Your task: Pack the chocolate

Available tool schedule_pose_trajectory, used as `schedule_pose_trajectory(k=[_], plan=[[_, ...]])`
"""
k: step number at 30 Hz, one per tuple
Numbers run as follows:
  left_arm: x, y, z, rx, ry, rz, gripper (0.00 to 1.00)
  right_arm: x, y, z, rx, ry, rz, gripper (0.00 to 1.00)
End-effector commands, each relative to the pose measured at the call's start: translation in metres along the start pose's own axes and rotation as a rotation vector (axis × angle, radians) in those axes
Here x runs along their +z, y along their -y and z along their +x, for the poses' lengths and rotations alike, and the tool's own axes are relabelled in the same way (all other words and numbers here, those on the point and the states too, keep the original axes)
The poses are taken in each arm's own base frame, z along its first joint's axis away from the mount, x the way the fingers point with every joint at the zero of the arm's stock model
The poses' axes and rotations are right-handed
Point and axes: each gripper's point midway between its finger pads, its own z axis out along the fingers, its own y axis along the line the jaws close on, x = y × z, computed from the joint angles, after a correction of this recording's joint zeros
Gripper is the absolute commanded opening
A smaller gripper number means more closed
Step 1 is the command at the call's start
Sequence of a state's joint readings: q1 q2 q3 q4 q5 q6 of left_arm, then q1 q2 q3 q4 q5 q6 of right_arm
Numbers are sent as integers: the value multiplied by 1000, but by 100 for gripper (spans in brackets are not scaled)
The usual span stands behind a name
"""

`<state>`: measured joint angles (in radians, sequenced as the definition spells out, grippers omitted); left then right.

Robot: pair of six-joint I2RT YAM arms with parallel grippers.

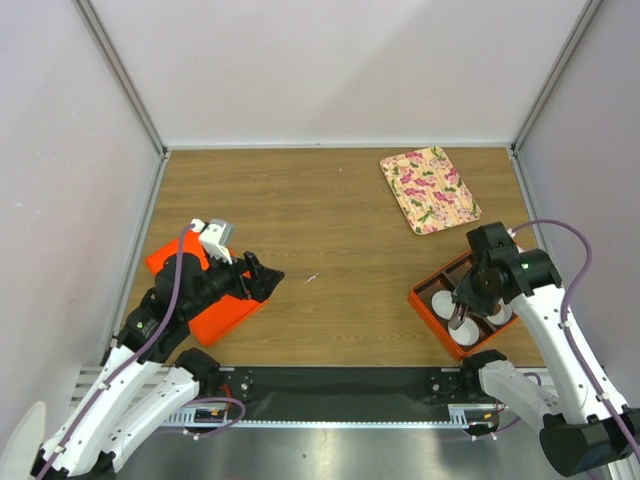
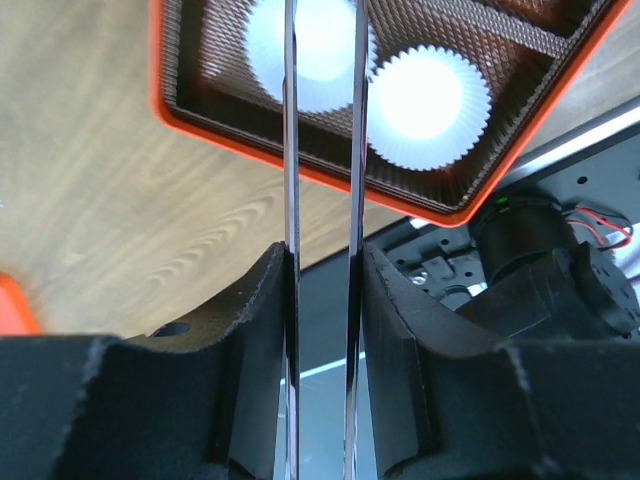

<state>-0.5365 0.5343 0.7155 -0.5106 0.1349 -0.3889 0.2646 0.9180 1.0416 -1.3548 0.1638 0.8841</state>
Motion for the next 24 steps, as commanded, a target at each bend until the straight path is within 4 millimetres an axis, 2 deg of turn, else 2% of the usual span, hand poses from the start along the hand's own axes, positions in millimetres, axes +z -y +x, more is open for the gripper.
schedule_pose_trajectory(k=[1, 5, 11, 15, 18, 24], plan=[[-6, 8, -16, 24, 54, 27, 100, 1, 43, 38, -88, -175, 167, 11], [-8, 8, -14, 23, 57, 28, 100, 0, 40, 42, -98, -196, 141, 11], [-6, 10, -14, 23, 51, 42, 100, -19, 26, 20, -93, -97, 66, 10], [-4, 9, -13, 22, 41, 38, 100, -31, 21, 16, -71, -55, 5, 10], [-3, 9, -12, 20, 37, 37, 100, -38, 15, 25, -67, -92, -66, 11], [1, 8, -8, 17, 19, 36, 100, -43, 14, 49, -47, -154, -159, 11]])
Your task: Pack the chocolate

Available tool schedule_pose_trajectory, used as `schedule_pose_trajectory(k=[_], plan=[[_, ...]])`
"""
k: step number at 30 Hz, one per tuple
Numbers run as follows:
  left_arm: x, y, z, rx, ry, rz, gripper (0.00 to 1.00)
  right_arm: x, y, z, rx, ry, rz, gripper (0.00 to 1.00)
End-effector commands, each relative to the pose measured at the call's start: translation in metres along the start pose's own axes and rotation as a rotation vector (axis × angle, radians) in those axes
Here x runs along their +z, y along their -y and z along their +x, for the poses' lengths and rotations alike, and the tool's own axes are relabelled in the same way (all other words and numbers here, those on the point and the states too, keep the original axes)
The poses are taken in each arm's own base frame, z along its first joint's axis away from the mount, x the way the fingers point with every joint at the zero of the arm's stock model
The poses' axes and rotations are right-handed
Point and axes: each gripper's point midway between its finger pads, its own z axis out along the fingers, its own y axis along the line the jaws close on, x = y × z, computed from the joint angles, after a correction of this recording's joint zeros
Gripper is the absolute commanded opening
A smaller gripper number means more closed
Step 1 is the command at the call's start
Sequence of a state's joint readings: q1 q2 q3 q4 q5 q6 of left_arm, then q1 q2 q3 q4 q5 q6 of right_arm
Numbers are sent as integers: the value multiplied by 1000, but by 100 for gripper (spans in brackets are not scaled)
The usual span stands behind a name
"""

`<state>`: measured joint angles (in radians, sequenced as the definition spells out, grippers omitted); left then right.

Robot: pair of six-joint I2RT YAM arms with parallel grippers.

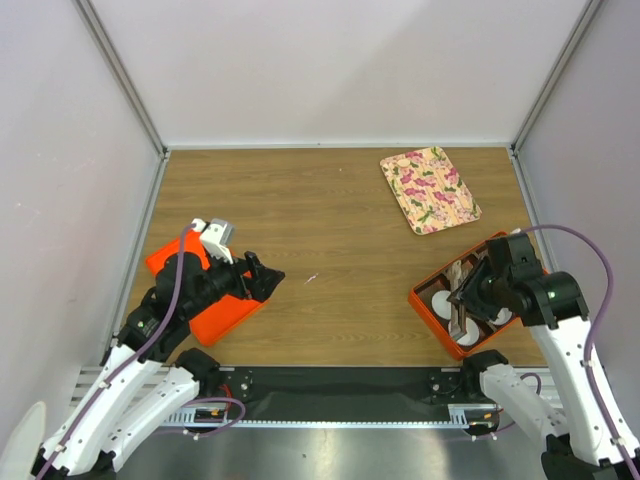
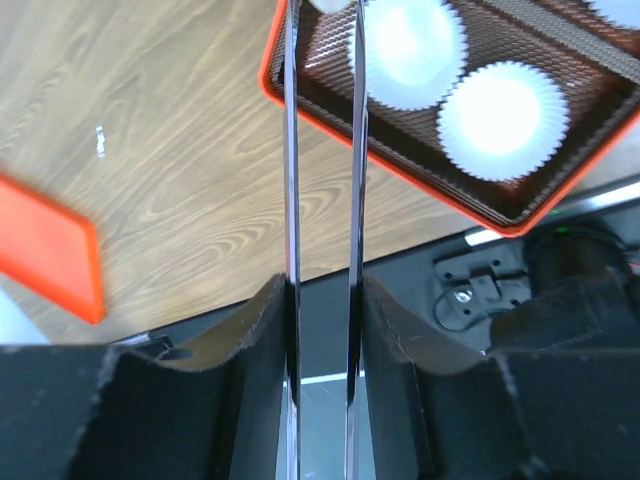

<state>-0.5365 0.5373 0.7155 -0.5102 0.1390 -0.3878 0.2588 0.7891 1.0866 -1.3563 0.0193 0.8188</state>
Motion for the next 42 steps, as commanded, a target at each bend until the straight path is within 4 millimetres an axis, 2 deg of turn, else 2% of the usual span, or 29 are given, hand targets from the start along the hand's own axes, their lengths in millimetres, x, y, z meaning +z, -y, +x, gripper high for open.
schedule_pose_trajectory(k=[1, 4, 8, 11, 18, 26, 42], plan=[[0, 8, -9, 16, 25, 36, 100, -12, 27, 44, 19, -164, 56, 12], [0, 8, -9, 14, 25, 34, 100, -13, 25, 57, 55, -196, 7, 13], [0, 7, -10, 9, 27, 28, 100, -14, 27, 62, 175, -163, -25, 12], [0, 7, -11, 8, 31, 27, 100, -18, 25, 60, 231, -137, -45, 13], [-2, 6, -13, 12, 42, 19, 100, -10, 28, 65, 277, -167, -1, 14], [-2, 10, -13, 15, 41, 39, 100, -13, 34, 69, 446, -95, -98, 15], [-4, 7, -15, 19, 50, 21, 100, -6, 35, 67, 571, -92, -65, 20]])
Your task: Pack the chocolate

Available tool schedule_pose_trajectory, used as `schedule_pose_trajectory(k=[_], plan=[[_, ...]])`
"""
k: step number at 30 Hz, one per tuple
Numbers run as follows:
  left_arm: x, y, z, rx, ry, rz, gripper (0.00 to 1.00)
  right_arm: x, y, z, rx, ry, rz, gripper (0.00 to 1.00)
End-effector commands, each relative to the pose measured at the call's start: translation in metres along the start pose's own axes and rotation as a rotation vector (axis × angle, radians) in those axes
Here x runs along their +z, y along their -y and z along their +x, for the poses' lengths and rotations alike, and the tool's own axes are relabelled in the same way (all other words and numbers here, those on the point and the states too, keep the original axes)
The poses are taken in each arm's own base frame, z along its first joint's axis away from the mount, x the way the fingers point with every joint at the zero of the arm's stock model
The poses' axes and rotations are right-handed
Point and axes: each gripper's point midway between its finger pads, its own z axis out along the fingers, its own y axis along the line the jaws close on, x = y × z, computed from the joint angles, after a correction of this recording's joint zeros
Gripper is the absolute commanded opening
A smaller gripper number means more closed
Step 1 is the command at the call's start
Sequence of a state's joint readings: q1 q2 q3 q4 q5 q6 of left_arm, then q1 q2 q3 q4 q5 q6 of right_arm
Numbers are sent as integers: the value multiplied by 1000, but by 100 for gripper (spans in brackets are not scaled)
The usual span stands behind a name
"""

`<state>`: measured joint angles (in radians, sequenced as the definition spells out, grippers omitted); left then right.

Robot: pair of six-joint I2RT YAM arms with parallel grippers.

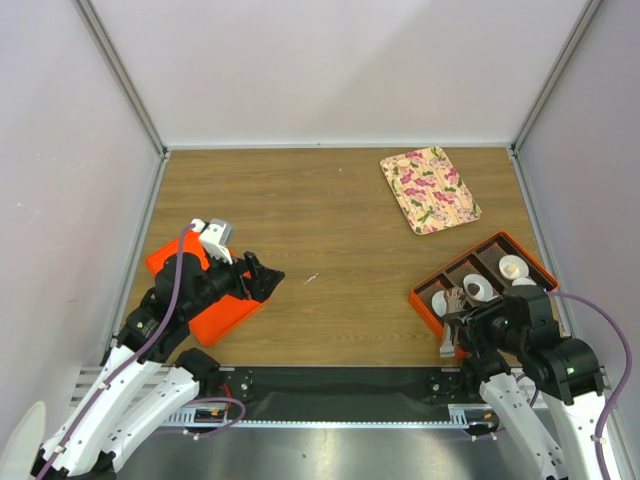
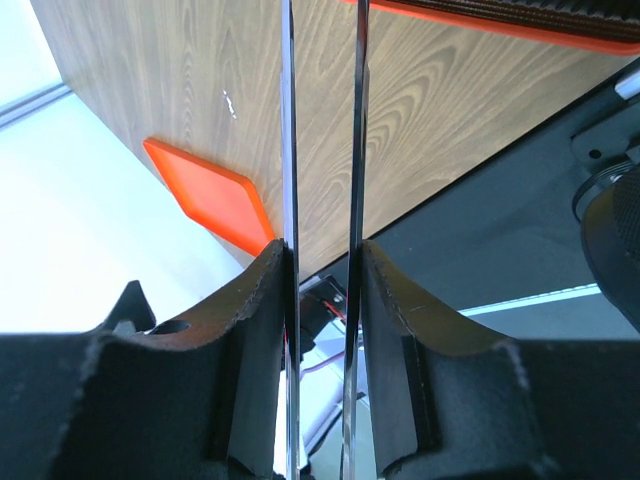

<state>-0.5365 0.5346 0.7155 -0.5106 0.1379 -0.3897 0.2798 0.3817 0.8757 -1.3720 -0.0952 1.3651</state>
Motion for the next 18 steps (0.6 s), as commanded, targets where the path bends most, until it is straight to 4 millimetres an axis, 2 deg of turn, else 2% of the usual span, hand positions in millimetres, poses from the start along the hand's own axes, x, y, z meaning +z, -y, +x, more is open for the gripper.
schedule_pose_trajectory(k=[1, 18], plan=[[-4, 6, -15, 20, 48, 18, 100, -3, 32, 2, 62, 0, 163, 20], [-10, 3, -22, 27, 81, -7, 100, 2, 19, -10, 70, 43, 254, 24]])
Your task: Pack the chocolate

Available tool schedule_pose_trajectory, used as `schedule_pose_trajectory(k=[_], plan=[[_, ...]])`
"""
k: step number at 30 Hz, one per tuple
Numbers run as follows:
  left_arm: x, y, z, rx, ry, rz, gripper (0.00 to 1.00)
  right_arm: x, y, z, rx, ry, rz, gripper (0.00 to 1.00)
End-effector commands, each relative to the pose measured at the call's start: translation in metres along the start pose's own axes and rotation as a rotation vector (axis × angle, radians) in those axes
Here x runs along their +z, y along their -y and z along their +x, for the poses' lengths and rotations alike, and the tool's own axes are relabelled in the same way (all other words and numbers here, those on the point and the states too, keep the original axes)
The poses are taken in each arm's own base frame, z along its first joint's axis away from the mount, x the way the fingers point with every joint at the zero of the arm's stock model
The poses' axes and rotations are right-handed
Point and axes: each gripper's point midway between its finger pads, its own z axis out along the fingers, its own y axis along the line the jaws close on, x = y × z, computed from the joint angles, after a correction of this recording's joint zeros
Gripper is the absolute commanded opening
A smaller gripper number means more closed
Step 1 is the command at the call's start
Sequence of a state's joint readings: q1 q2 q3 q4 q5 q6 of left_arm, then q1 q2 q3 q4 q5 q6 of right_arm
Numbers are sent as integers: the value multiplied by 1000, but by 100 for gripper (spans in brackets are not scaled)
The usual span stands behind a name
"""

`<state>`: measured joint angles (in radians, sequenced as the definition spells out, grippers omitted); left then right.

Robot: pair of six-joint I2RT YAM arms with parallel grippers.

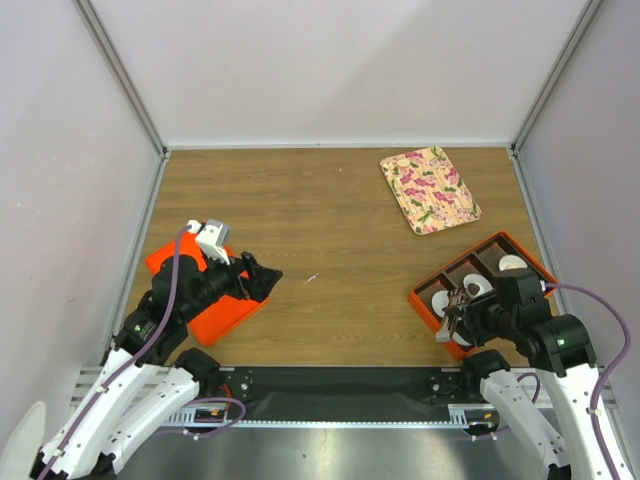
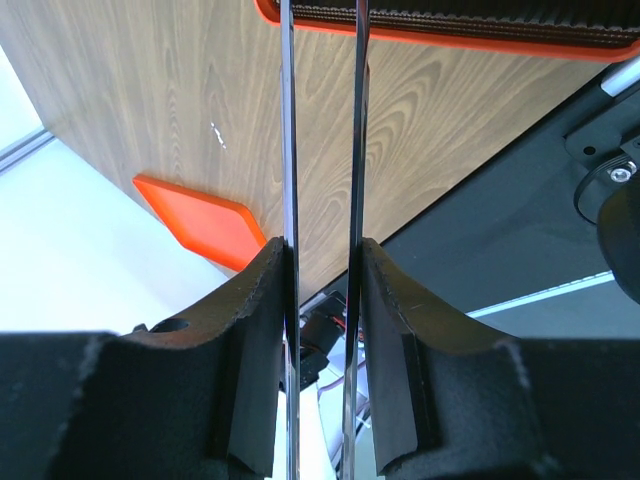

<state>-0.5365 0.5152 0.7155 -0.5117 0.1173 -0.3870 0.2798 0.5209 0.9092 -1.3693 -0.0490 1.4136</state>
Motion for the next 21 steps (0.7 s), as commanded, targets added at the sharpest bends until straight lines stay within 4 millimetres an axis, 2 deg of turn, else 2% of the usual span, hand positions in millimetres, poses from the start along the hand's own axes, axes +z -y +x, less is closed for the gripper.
schedule_pose_trajectory(k=[1, 10, 14, 21], plan=[[-6, 5, -18, 21, 57, 4, 100, -7, 28, -1, 12, 11, 152, 24], [-7, 3, -21, 21, 68, -5, 100, -1, 30, 0, 23, 0, 190, 29], [-7, 3, -22, 21, 72, -6, 100, -1, 30, 0, 14, -1, 195, 34], [-8, 2, -22, 20, 73, -9, 100, 0, 28, -1, 16, 7, 185, 36]])
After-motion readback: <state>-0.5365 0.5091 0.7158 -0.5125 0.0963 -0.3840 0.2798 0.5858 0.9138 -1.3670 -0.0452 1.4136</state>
